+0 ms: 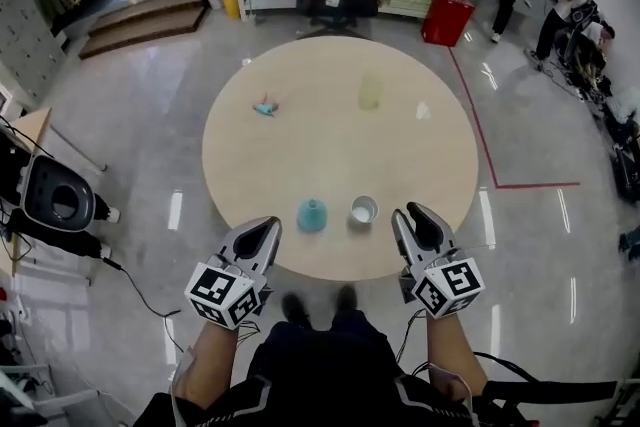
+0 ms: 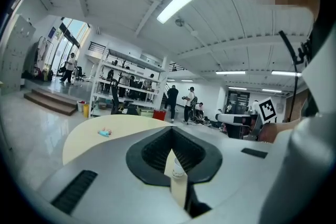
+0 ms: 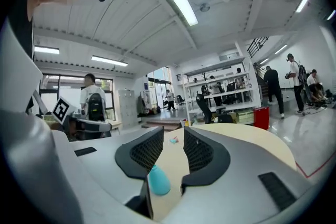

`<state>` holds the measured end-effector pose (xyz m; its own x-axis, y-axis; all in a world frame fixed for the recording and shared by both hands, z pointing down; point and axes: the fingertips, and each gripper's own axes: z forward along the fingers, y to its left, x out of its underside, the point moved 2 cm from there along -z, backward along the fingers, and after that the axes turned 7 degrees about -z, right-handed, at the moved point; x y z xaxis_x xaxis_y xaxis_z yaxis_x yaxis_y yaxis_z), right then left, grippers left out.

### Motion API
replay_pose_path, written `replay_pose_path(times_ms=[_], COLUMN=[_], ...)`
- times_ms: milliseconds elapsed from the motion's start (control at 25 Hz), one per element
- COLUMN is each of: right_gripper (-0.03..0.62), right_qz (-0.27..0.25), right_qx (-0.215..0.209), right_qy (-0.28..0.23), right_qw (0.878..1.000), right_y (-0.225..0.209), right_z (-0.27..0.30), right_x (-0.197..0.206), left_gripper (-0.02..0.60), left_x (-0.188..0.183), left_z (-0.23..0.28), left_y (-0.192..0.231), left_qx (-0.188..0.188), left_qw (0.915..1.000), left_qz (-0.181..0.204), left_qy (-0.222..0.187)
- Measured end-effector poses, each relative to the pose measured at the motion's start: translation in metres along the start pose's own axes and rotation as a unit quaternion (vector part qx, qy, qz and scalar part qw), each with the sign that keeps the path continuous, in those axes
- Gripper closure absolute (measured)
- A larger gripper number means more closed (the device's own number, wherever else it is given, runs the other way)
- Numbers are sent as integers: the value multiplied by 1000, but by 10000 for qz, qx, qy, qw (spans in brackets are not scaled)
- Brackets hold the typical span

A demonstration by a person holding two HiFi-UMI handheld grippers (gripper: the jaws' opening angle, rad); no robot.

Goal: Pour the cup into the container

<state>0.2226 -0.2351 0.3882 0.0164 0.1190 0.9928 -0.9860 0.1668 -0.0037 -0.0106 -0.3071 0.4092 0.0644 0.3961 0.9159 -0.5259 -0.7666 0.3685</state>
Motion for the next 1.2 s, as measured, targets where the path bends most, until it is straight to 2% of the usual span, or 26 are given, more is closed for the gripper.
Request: replay_pose_path(times_ms=[160, 200, 400, 560, 760, 1000, 1200], right_gripper=[400, 341, 260, 230, 221, 220, 221], right_qz=[-15, 5, 120, 257, 15, -75, -214], right_qx=[-378, -477, -789, -884, -1083, -1059, -1142], right_qy=[432, 549, 1257, 1671, 2076, 2102, 2121], right_qw=[9983, 9974, 9889, 9816, 9722, 9719, 9703], right_y=[-21, -23, -30, -29, -29, -31, -29], right_z=[28, 35, 62, 71, 82, 102, 113], right_x=[43, 60, 152, 203, 246, 268, 280], left_gripper=[581, 581, 581, 581, 581, 581, 581], left_x=[22, 34, 85, 111, 139, 175, 180], left_z=[30, 37, 61, 73, 91, 95, 89], left_y=[17, 24, 56, 70, 89, 102, 105], left_qx=[-355, -466, -956, -1107, -1237, -1531, -1627], left_qw=[9989, 9979, 9905, 9871, 9829, 9737, 9714], left_qz=[-197, -258, -572, -644, -852, -1200, -1219], left_qy=[246, 361, 800, 963, 1069, 1189, 1223])
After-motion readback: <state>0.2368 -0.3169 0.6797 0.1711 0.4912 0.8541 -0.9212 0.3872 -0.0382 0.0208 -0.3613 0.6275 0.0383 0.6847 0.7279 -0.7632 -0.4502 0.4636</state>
